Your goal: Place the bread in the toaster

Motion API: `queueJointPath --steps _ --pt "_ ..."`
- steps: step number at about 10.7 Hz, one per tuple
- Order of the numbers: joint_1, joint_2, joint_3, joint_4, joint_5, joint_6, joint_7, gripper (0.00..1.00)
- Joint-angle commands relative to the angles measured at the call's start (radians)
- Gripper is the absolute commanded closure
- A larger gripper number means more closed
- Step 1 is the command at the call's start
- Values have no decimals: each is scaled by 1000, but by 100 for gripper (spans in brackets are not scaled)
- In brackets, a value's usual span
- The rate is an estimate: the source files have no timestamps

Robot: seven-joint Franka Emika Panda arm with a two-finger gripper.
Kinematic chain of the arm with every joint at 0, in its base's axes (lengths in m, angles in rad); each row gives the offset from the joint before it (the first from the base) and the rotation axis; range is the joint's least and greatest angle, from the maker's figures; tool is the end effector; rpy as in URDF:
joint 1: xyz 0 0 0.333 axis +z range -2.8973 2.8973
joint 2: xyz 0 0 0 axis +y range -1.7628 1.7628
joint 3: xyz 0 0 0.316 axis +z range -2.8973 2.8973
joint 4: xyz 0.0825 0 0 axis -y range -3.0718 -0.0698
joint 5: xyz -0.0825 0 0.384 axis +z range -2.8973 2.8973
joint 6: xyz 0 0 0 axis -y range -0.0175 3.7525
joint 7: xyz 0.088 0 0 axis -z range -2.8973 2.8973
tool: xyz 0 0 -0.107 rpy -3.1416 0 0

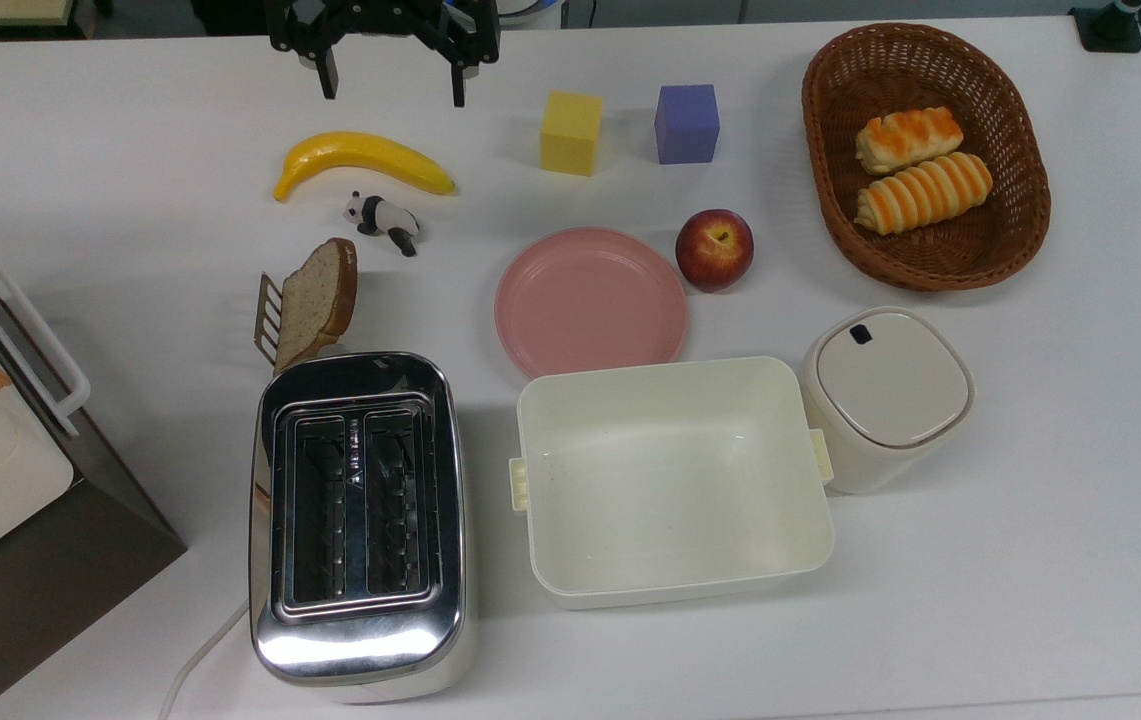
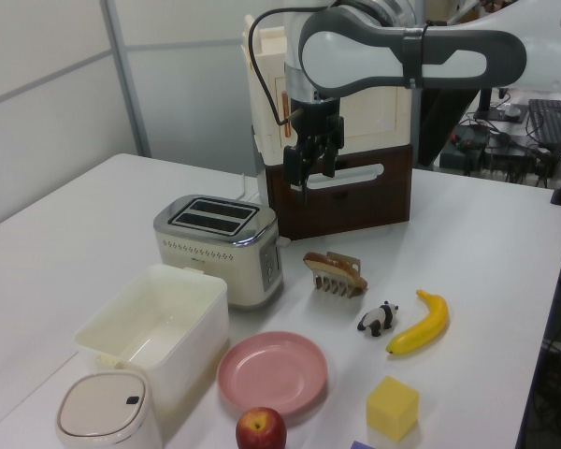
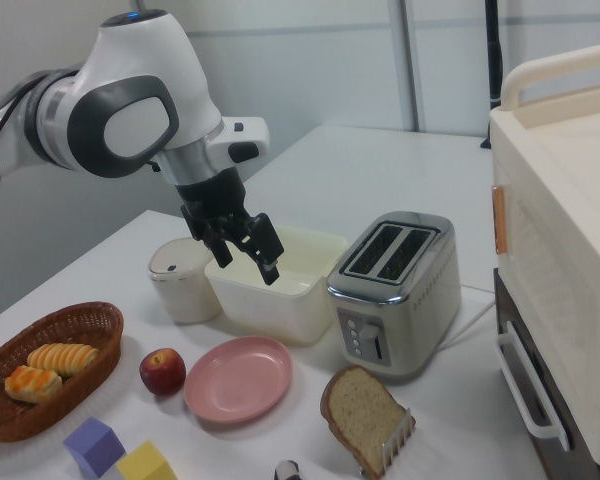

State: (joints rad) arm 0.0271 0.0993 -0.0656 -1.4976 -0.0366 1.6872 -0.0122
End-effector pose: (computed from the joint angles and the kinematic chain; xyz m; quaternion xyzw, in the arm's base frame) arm 0.5962 -0.0245 0.6133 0.9987 -0.0115 0.0447 0.0226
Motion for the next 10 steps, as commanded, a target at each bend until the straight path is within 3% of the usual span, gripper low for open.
queueJointPath --steps 1,4,6,10 --pt "4 -19 -10 -21 14 11 -6 0" --pt "2 -20 -10 -20 1 20 -3 0" --pt "10 -21 -7 -21 -81 11 0 0" --pt "-7 -15 -8 -41 -83 44 0 0"
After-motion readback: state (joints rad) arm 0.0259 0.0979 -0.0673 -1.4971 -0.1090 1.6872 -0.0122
